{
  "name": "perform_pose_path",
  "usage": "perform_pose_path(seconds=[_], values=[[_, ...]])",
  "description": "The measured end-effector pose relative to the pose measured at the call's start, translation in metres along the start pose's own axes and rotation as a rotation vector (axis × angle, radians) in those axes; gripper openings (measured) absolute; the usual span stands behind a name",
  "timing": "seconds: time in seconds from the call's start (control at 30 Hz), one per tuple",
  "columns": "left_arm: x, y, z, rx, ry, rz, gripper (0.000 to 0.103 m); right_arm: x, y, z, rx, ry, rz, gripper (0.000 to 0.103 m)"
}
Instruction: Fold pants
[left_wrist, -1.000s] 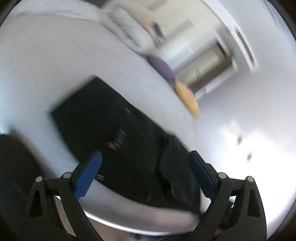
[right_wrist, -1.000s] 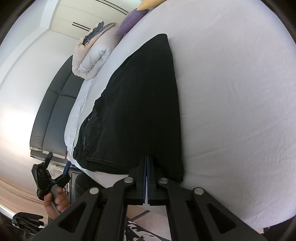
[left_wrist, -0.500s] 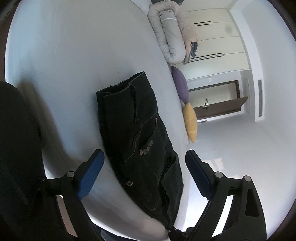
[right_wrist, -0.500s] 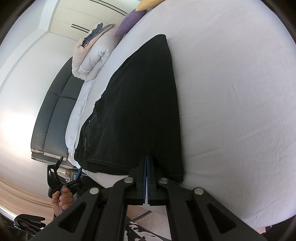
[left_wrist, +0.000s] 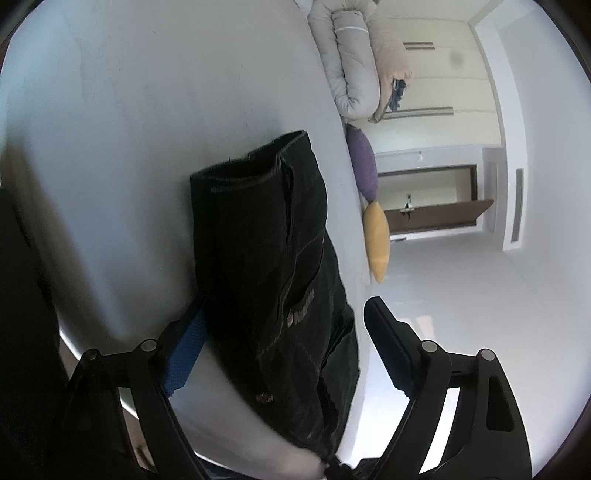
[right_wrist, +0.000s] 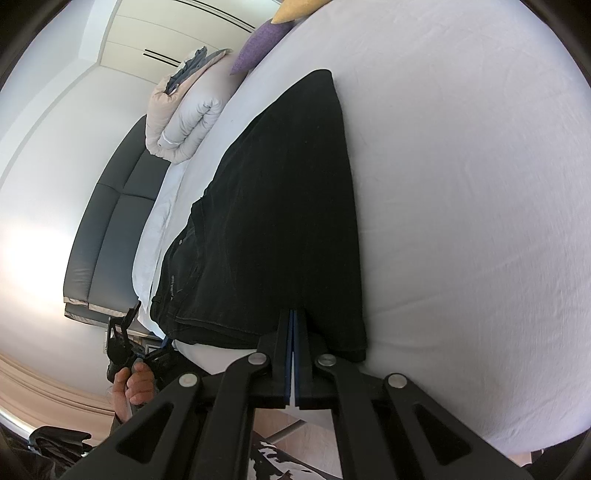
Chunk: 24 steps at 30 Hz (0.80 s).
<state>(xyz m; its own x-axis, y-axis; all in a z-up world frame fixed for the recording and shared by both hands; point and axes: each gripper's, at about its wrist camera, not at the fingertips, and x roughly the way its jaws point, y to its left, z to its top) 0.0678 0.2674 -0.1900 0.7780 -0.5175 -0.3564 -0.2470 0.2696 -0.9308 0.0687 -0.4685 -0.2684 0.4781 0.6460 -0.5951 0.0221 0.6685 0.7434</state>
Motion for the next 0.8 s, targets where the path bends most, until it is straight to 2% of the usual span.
perform_pose_path(seconds=[0.03, 0.13, 0.2, 0.3, 0.43, 0.47, 0.53, 0.57, 0.7, 0.8], values=[[0.000, 0.001, 0.001, -0.009, -0.001, -0.006, 0.080, 0.000, 0.000, 0.000, 0.000, -0.001, 0.001, 0.000], [0.005, 0.005, 0.008, -0.033, 0.000, -0.008, 0.064, -0.001, -0.001, 0.000, 0.003, -0.003, 0.004, 0.000], [0.008, 0.009, 0.014, -0.056, 0.001, -0.005, 0.045, -0.002, -0.002, -0.001, 0.008, -0.005, 0.010, 0.000], [0.011, 0.009, 0.018, -0.055, 0.009, 0.017, 0.032, -0.004, -0.005, -0.001, 0.023, -0.007, 0.022, 0.000], [0.010, -0.003, 0.020, 0.006, 0.002, 0.054, 0.023, -0.011, 0.000, 0.002, 0.030, -0.002, 0.015, 0.000], [0.007, -0.007, 0.020, 0.029, -0.003, 0.067, 0.019, -0.014, 0.004, 0.003, 0.024, -0.003, 0.007, 0.000], [0.004, -0.018, 0.019, 0.075, -0.014, 0.079, 0.016, -0.022, 0.016, 0.006, 0.010, -0.015, 0.017, 0.010], [0.003, -0.025, 0.019, 0.097, -0.018, 0.084, 0.014, -0.025, 0.022, 0.009, 0.000, -0.023, 0.029, 0.011], [0.004, -0.063, 0.010, 0.266, -0.037, 0.127, 0.014, -0.021, 0.062, 0.028, -0.089, -0.015, 0.072, 0.012], [0.001, -0.081, -0.004, 0.380, -0.043, 0.147, 0.014, 0.008, 0.095, 0.048, -0.145, 0.034, 0.118, 0.012]])
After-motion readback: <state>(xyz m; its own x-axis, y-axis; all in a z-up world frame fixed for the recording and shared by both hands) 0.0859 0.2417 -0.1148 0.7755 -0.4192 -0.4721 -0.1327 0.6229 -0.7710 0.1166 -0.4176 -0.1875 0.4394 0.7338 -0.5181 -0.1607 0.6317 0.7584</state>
